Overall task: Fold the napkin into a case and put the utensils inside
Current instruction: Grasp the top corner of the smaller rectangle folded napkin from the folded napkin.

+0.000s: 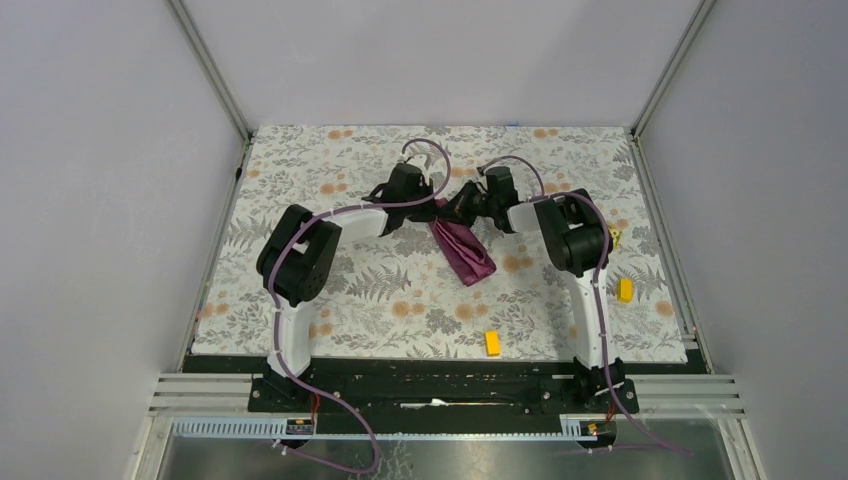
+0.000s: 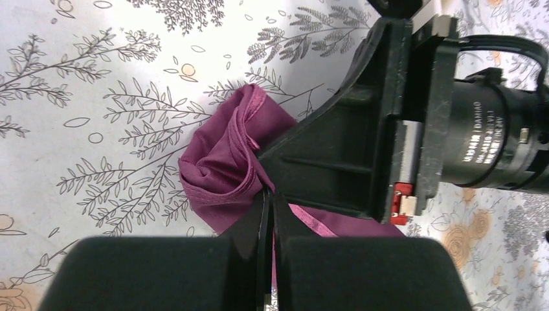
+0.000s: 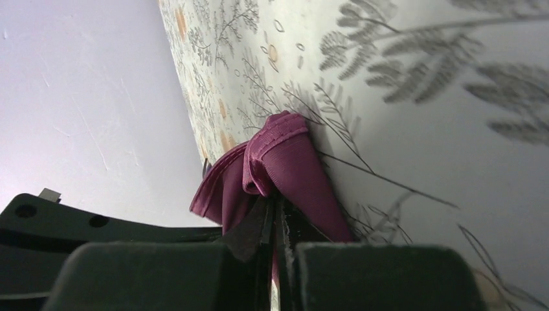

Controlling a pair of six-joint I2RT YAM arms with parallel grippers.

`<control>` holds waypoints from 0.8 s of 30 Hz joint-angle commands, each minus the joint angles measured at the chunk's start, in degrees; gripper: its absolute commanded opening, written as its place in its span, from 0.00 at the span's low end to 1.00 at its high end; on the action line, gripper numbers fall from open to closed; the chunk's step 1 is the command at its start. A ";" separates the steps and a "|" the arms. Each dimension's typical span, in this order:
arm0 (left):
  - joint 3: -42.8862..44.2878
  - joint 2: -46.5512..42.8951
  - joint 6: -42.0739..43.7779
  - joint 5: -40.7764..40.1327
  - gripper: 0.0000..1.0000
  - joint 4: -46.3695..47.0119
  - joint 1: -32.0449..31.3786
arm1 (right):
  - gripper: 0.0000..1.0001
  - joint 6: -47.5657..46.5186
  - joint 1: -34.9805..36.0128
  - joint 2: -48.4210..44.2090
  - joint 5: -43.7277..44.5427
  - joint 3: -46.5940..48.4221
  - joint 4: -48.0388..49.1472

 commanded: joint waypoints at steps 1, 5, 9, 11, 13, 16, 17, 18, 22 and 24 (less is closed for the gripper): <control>0.28 -3.42 -3.07 2.13 0.00 3.18 0.12 | 0.00 -3.71 2.01 0.72 -0.34 3.76 -4.71; -1.42 -3.23 -4.66 0.72 0.00 2.68 1.19 | 0.27 -7.42 1.63 -5.33 -2.39 1.55 -9.26; -2.41 -3.24 -4.85 0.44 0.00 2.48 2.01 | 0.35 -11.36 0.79 -9.92 -6.13 -0.59 -13.83; -2.83 -3.27 -4.79 0.32 0.00 2.50 2.13 | 0.37 -12.77 0.27 -12.46 -7.08 -1.34 -15.02; -3.11 -3.24 -4.61 0.32 0.00 2.24 2.21 | 0.42 -15.73 -0.20 -14.94 -6.39 -1.39 -18.17; -3.64 -3.45 -4.47 0.14 0.00 2.32 2.22 | 0.46 -19.62 -1.05 -16.63 -5.90 -0.22 -22.23; -3.74 -3.56 -4.47 0.09 0.00 2.32 2.22 | 0.47 -20.83 -1.41 -16.68 -5.66 0.39 -23.59; -3.83 -3.60 -4.34 0.03 0.00 2.35 2.22 | 0.48 -21.92 -1.66 -16.39 -5.11 1.15 -24.73; -3.54 -3.59 -4.43 0.51 0.00 2.24 2.22 | 0.49 -24.55 -2.78 -13.94 -4.29 4.44 -26.43; -3.20 -3.59 -4.48 0.73 0.00 2.20 2.22 | 0.53 -26.43 -2.89 -12.11 -3.05 5.90 -26.64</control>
